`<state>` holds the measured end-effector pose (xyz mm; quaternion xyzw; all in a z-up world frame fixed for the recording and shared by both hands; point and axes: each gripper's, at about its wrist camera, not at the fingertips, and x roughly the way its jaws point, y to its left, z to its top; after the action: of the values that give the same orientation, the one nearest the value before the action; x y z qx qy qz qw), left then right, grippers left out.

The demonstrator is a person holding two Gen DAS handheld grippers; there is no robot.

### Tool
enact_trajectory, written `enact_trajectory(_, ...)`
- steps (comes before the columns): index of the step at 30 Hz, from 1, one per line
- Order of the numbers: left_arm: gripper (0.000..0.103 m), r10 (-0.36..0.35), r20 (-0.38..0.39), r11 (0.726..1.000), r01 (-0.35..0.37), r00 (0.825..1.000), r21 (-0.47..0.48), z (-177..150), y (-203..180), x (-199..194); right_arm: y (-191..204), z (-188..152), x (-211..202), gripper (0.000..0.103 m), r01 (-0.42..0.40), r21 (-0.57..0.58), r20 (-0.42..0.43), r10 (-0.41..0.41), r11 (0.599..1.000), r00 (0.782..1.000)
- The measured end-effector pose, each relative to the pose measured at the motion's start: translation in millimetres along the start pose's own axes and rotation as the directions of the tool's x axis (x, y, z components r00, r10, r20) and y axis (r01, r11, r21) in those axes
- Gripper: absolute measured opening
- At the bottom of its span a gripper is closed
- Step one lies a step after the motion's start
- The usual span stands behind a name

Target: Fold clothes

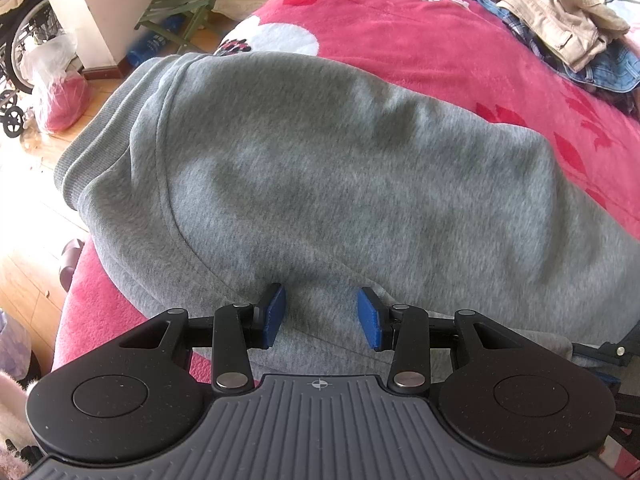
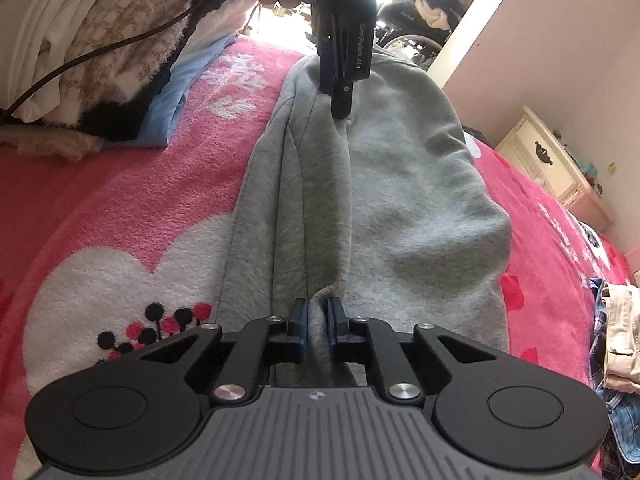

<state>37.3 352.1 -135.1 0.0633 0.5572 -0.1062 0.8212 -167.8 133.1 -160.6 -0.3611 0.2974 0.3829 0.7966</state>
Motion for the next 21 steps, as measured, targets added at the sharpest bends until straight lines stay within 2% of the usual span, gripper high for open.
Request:
enact_trajectory(2,0.04,0.0,-0.001,1.0,0.0,1.0,0.004,-0.4,0.5,-0.3,-8.8,2.9,-9.4,0.004,-0.001,0.045,0.034,0.0,0.999,0.999)
enact_trajectory(5,0.04,-0.004,-0.005,1.0,0.004,1.0,0.007,-0.8,2.7,-1.8,-30.7,11.9,-46.5,0.004,0.003,0.151,0.173,-0.03,0.989,0.984)
enact_trajectory(7,0.04,-0.012,-0.009,1.0,0.012,1.0,0.004,-0.7,6.1,-2.8,-33.2,10.5,-62.8,0.004,-0.003,0.151,0.237,-0.033,0.989,0.971)
enact_trajectory(8,0.04,-0.012,-0.01,1.0,0.012,1.0,0.007,-0.9,6.4,-3.4,-29.2,8.2,-65.0,0.004,-0.001,0.115,0.243,-0.027,0.993,0.97)
enact_trajectory(10,0.04,-0.009,-0.014,1.0,0.009,1.0,0.016,-1.5,6.2,-4.8,-10.0,1.3,-58.1,0.004,0.016,-0.034,0.199,-0.009,0.999,0.98)
enact_trajectory(12,0.04,-0.007,-0.017,1.0,0.007,1.0,0.025,-2.1,5.9,-6.1,10.6,-4.9,-54.3,0.004,0.036,-0.172,0.191,-0.003,0.984,0.982)
enact_trajectory(15,0.04,0.006,-0.023,0.998,-0.005,1.0,0.056,-4.4,2.8,-7.2,27.4,-9.9,-46.2,0.005,0.029,-0.231,0.18,0.013,0.973,0.984)
enact_trajectory(19,0.04,0.032,-0.033,0.992,-0.028,0.999,0.123,-7.9,-5.3,-6.8,47.6,-20.9,-23.0,0.006,-0.009,-0.302,0.1,0.041,0.953,0.994)
enact_trajectory(21,0.041,0.045,-0.032,0.988,-0.04,0.998,0.149,-9.4,-8.6,-6.0,56.7,-25.6,-19.6,0.008,0.018,-0.348,0.103,0.019,0.937,0.995)
